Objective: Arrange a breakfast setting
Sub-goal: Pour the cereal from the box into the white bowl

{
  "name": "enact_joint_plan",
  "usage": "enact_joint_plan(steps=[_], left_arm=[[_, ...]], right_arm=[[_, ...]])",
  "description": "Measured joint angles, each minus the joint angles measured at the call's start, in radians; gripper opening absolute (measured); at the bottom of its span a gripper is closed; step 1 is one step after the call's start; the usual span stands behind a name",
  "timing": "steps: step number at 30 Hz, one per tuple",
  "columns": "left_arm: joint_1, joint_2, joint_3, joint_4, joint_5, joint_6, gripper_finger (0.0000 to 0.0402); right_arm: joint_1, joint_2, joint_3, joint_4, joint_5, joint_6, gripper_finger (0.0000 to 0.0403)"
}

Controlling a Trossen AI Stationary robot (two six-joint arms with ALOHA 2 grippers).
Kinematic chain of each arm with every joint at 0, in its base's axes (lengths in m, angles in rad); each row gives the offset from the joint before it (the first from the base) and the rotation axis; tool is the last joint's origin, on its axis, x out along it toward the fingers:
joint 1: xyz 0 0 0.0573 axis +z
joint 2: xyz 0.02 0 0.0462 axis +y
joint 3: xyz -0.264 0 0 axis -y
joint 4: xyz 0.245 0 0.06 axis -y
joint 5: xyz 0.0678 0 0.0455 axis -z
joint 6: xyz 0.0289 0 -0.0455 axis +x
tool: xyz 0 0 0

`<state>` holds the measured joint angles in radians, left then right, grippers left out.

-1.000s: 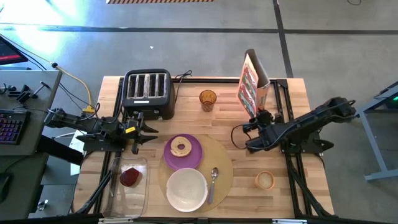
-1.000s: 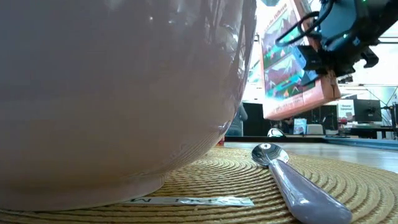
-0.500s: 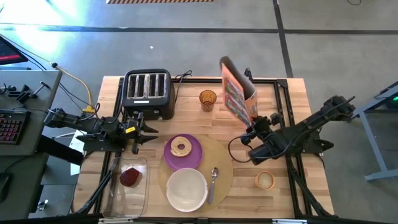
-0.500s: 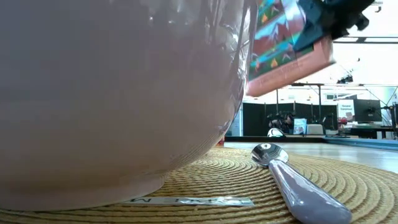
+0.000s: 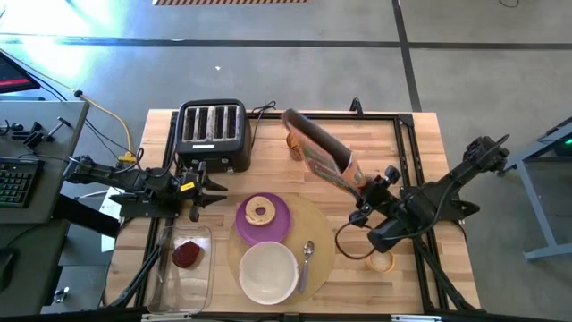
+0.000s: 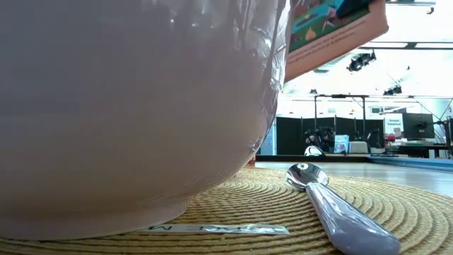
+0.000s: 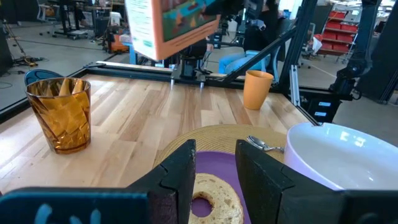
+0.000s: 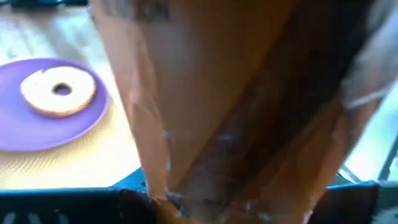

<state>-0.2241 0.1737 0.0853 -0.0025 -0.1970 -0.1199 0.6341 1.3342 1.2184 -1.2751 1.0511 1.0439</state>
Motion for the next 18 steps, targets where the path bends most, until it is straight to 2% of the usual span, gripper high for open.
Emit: enact_joint_plan(steps=[5, 18], left_arm=[[0.0, 0.0, 0.0, 0.0, 0.0, 0.0, 0.0104], [0.0, 0.0, 0.0, 0.0, 0.0, 0.0, 0.0104]], right_arm=[[0.02, 0.0, 0.055, 0.0, -0.057, -0.119, 0.0161], [0.067, 0.0, 0.196, 0.02, -0.121, -0.474, 0.0161]])
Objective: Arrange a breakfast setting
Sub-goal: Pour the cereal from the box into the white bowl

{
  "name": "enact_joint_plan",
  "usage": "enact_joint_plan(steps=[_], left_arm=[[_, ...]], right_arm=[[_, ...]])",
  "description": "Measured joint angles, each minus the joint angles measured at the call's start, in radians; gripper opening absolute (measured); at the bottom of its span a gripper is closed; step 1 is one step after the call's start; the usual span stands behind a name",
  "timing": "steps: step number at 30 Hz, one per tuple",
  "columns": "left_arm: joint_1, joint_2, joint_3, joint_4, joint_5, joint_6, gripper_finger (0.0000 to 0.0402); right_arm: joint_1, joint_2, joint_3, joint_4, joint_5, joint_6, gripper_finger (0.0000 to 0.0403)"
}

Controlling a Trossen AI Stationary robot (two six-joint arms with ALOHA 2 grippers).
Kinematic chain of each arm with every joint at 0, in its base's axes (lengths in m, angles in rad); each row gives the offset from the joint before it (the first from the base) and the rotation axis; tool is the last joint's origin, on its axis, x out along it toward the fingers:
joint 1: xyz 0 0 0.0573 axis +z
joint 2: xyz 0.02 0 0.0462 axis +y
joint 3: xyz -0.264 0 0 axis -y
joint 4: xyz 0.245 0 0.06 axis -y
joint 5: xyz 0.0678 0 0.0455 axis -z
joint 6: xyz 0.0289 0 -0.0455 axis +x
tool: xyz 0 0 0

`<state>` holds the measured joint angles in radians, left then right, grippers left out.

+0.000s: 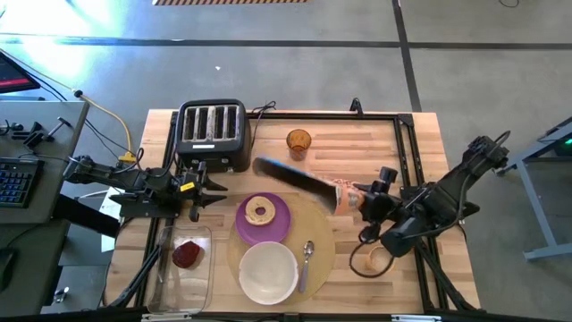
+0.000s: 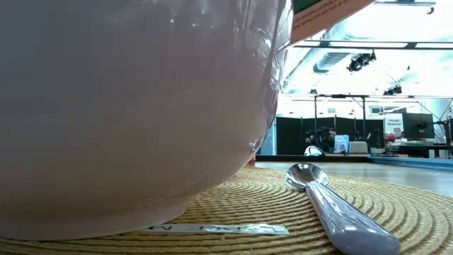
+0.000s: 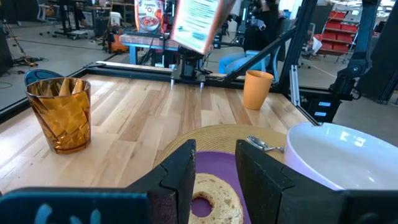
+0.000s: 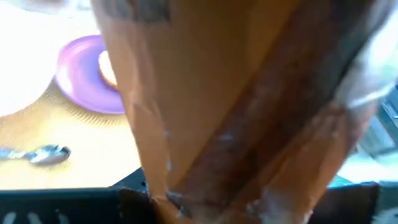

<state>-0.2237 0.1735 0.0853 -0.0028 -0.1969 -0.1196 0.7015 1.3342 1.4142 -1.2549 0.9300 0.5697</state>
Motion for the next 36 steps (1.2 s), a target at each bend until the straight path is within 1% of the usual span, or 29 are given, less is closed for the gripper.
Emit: enact_joint_plan(steps=[8, 12, 20, 36], left_arm=[[0.0, 0.0, 0.0, 0.0, 0.0, 0.0, 0.0104], [0.0, 0.0, 0.0, 0.0, 0.0, 0.0, 0.0104], [0.0, 0.0, 0.0, 0.0, 0.0, 0.0, 0.0104], [0.0, 0.0, 0.0, 0.0, 0.0, 0.0, 0.0104]], right_arm=[[0.008, 0.0, 0.013, 0.014, -0.041, -0.182, 0.0161], [0.008, 0.0, 0.013, 0.018, -0.066, -0.32, 0.0161], [0.008, 0.0, 0.013, 0.073, -0.062, -0.58, 0.0161], [0.005, 0.01, 0.013, 0.077, -0.056, -0.891, 0.0161]])
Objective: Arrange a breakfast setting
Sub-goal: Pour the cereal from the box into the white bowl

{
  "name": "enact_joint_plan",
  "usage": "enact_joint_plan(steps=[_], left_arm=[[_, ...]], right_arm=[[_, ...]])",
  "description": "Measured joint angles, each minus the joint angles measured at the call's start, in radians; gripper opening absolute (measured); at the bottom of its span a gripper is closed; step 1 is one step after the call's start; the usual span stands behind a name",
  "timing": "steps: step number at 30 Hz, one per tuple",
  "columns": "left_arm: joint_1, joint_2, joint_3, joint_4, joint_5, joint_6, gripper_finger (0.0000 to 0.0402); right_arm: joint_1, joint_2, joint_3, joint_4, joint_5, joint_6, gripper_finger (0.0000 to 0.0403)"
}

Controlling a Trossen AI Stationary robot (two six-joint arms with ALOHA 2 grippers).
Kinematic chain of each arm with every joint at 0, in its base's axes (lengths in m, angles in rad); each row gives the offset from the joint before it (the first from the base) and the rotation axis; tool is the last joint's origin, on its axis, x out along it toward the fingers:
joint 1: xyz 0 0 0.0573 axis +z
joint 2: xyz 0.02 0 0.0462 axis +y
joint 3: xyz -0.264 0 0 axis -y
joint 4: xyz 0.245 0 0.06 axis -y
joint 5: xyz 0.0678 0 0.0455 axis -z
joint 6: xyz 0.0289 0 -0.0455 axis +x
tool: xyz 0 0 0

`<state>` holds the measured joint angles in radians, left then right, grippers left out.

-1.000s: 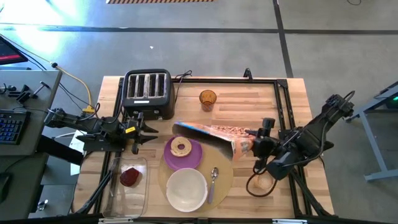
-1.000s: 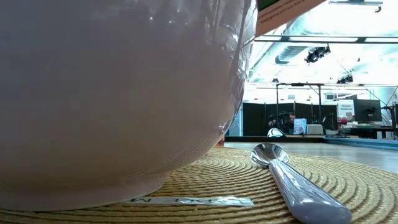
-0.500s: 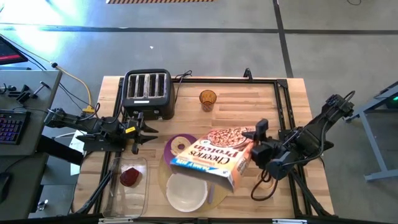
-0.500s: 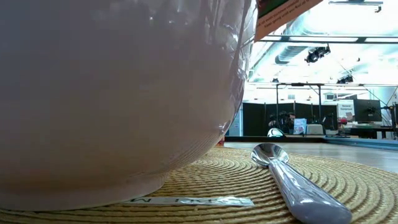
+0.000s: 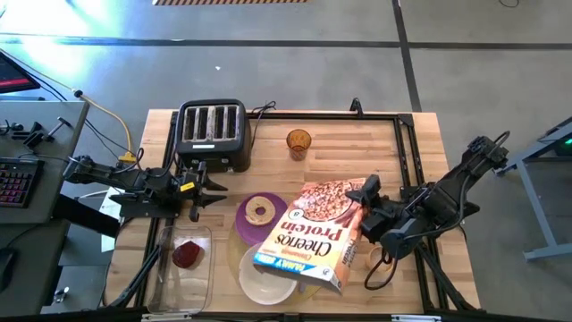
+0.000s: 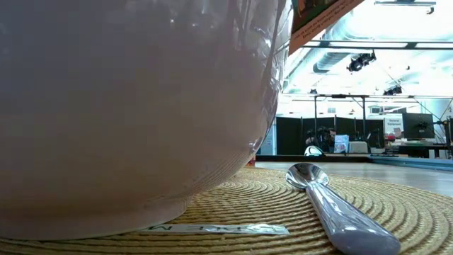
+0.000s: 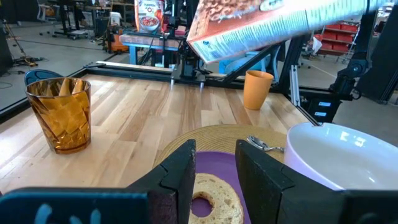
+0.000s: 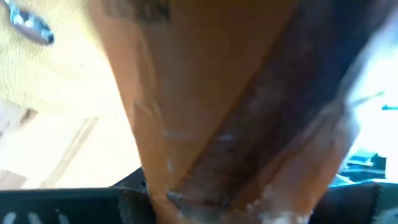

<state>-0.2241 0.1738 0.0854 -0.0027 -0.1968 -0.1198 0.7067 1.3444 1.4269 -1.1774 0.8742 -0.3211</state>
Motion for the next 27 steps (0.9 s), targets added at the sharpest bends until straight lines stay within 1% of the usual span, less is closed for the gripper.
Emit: enact_joint_plan(steps=[10, 15, 20, 23, 27], left_arm=[[0.0, 0.0, 0.0, 0.0, 0.0, 0.001, 0.0104], [0.0, 0.0, 0.0, 0.0, 0.0, 0.054, 0.0104], [0.0, 0.0, 0.0, 0.0, 0.0, 0.046, 0.0104], [0.0, 0.0, 0.0, 0.0, 0.0, 0.045, 0.0104], [0.0, 0.0, 0.0, 0.0, 0.0, 0.045, 0.0104]], right_arm=[[-0.033, 0.074, 0.0, -0.02, 0.015, -0.131, 0.0161], [-0.041, 0.113, 0.0, -0.031, 0.042, -0.189, 0.0161], [-0.046, 0.141, 0.0, -0.031, 0.053, -0.245, 0.0161], [-0.046, 0.152, 0.0, -0.031, 0.087, -0.269, 0.0161], [-0.046, 0.156, 0.0, -0.028, 0.091, -0.301, 0.0161]])
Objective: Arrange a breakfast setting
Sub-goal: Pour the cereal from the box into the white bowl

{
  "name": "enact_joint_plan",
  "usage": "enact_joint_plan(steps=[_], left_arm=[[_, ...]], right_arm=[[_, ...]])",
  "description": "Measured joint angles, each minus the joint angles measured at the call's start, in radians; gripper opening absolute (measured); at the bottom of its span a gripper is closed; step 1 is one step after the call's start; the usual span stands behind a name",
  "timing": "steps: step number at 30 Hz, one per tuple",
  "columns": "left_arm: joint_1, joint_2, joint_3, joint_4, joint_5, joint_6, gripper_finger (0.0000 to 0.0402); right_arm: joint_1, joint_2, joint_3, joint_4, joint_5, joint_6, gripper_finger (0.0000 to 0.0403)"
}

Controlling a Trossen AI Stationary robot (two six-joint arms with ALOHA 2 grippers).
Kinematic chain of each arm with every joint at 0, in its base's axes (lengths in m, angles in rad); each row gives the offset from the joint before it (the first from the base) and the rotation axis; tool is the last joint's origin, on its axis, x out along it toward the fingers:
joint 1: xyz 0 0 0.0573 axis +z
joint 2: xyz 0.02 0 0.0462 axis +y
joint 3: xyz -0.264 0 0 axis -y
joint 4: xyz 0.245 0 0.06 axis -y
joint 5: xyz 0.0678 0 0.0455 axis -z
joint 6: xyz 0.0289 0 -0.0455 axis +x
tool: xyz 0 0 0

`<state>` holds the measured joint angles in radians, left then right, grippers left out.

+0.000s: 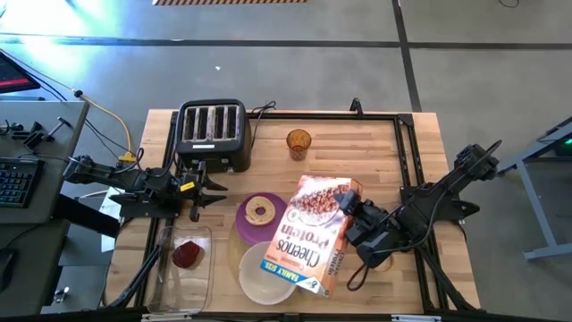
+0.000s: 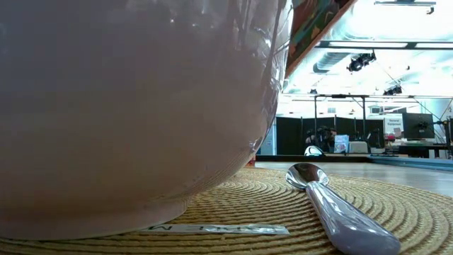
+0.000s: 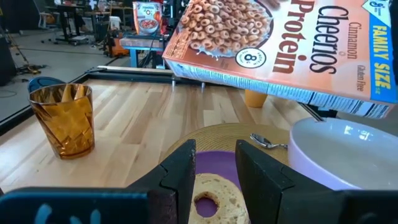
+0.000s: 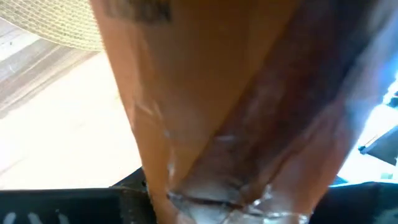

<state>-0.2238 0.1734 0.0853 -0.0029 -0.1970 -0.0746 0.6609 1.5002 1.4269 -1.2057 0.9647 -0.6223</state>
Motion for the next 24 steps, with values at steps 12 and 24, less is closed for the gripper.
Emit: enact_joint_plan(steps=[12, 24], left_arm=[[0.0, 0.0, 0.0, 0.007, 0.0, -0.001, 0.0104], [0.001, 0.024, 0.031, 0.131, -0.049, -0.065, 0.0104]], right_arm=[[0.0, 0.0, 0.0, 0.06, 0.085, -0.149, 0.0161], [0.0, 0.007, 0.0, 0.134, 0.141, -0.329, 0.0161]])
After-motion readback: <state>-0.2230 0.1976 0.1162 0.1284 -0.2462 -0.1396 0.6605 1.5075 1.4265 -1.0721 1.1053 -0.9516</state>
